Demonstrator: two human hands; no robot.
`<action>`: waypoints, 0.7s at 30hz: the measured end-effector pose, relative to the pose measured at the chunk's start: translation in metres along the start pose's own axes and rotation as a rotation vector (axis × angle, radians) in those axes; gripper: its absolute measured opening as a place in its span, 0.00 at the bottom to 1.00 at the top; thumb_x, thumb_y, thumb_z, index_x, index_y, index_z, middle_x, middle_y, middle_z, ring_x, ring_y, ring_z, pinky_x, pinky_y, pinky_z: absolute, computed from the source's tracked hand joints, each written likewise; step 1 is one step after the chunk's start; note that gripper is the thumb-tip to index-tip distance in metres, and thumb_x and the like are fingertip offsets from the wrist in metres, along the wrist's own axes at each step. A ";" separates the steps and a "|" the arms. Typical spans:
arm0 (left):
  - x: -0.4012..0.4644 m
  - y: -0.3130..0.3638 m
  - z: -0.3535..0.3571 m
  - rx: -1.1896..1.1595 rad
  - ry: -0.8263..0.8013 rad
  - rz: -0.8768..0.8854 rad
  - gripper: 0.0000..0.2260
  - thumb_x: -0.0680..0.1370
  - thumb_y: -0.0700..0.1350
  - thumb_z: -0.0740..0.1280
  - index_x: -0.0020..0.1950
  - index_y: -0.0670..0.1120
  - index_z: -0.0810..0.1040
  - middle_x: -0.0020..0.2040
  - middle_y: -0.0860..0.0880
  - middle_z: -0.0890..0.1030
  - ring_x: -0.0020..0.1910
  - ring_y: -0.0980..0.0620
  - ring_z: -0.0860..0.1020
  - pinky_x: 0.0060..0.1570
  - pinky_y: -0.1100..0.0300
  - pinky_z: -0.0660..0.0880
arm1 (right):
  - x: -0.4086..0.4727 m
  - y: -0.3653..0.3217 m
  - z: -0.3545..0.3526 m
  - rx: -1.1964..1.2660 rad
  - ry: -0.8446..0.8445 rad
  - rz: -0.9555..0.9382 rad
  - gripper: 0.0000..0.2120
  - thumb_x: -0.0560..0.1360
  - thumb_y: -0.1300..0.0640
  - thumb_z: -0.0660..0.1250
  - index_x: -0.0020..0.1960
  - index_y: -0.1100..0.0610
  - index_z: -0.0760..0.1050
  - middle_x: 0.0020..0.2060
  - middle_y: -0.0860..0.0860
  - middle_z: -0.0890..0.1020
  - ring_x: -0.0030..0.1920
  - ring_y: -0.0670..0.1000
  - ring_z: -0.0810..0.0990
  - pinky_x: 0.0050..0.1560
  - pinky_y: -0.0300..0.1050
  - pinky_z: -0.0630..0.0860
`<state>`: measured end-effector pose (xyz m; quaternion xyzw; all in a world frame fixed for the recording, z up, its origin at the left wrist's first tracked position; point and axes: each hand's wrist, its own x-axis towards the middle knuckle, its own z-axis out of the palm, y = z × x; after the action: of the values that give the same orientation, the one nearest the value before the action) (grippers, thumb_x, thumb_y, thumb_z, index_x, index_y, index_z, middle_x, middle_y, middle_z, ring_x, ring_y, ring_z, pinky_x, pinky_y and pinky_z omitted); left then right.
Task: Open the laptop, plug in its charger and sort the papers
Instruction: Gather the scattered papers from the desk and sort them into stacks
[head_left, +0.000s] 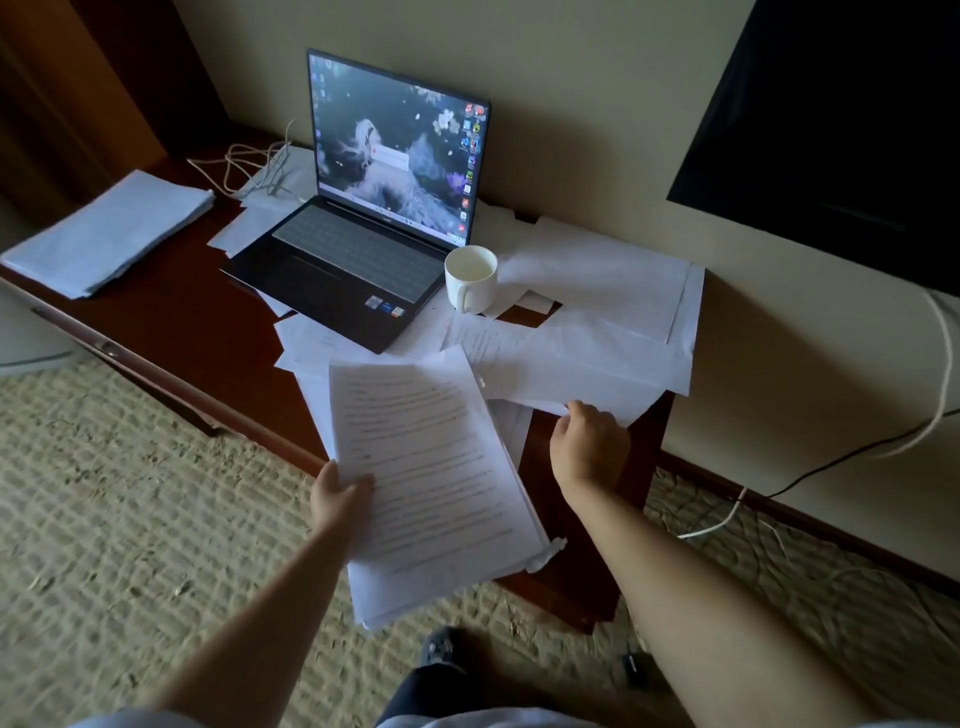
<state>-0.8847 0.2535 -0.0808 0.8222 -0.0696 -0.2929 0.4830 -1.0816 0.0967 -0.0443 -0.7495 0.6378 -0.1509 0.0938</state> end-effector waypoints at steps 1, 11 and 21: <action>-0.002 0.000 -0.001 -0.031 0.028 -0.004 0.10 0.72 0.32 0.64 0.49 0.44 0.75 0.45 0.43 0.78 0.47 0.44 0.77 0.46 0.54 0.74 | -0.001 -0.004 -0.003 0.139 0.124 0.036 0.03 0.72 0.65 0.67 0.44 0.63 0.79 0.35 0.59 0.82 0.35 0.60 0.81 0.35 0.47 0.74; -0.029 0.013 0.013 -0.010 0.012 0.005 0.09 0.71 0.33 0.63 0.49 0.42 0.75 0.42 0.43 0.78 0.45 0.44 0.77 0.48 0.51 0.75 | -0.029 -0.019 -0.011 1.363 -0.282 0.983 0.21 0.80 0.57 0.51 0.71 0.64 0.61 0.65 0.62 0.71 0.52 0.56 0.76 0.52 0.49 0.78; -0.043 0.008 0.039 -0.279 -0.229 -0.171 0.11 0.74 0.31 0.60 0.55 0.37 0.74 0.51 0.34 0.78 0.44 0.41 0.78 0.46 0.48 0.78 | -0.087 -0.019 0.004 1.368 -0.734 1.240 0.09 0.77 0.69 0.56 0.42 0.66 0.72 0.31 0.57 0.77 0.36 0.55 0.81 0.32 0.42 0.75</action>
<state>-0.9399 0.2376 -0.0705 0.7115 -0.0125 -0.4313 0.5546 -1.0748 0.1855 -0.0513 -0.0681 0.6241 -0.1693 0.7597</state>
